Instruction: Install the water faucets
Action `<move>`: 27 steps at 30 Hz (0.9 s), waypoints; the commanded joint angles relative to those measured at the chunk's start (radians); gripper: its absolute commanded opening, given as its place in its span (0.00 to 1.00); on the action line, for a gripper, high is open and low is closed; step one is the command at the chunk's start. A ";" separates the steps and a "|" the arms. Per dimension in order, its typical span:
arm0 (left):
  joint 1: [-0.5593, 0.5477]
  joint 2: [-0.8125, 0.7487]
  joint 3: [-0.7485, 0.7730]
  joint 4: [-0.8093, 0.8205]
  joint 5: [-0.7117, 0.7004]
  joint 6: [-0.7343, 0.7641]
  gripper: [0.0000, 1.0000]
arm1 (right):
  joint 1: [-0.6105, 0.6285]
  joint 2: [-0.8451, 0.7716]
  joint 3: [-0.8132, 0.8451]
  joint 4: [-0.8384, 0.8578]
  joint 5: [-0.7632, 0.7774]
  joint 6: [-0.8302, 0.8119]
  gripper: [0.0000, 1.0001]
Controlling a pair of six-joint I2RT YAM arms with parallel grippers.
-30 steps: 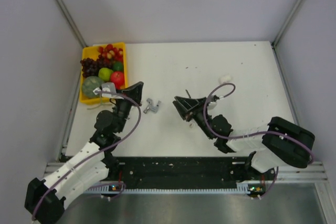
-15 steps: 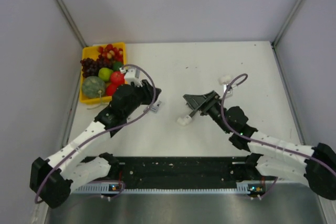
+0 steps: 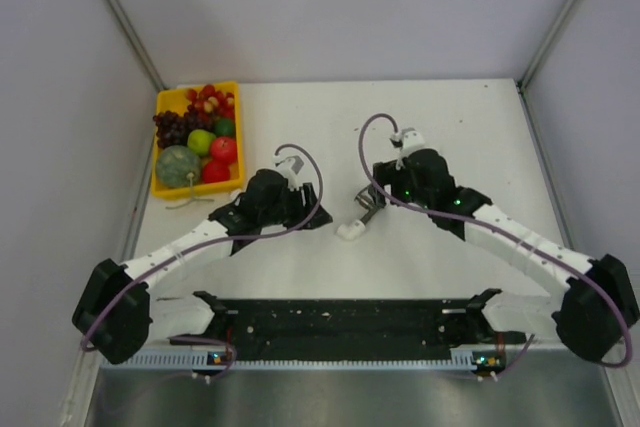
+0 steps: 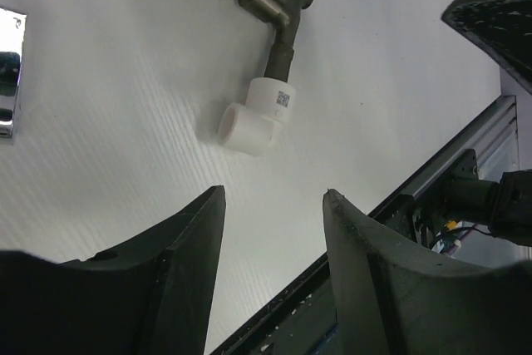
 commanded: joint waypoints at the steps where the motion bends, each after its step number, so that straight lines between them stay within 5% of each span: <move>1: 0.003 -0.075 -0.052 0.063 0.008 -0.049 0.56 | -0.004 0.143 0.136 -0.111 -0.141 -0.207 0.77; 12: 0.003 -0.150 -0.145 0.119 -0.012 -0.127 0.63 | -0.004 0.504 0.302 -0.117 -0.181 -0.356 0.68; 27: 0.003 -0.150 -0.197 0.168 0.026 -0.192 0.63 | -0.004 0.701 0.325 -0.047 -0.143 -0.396 0.54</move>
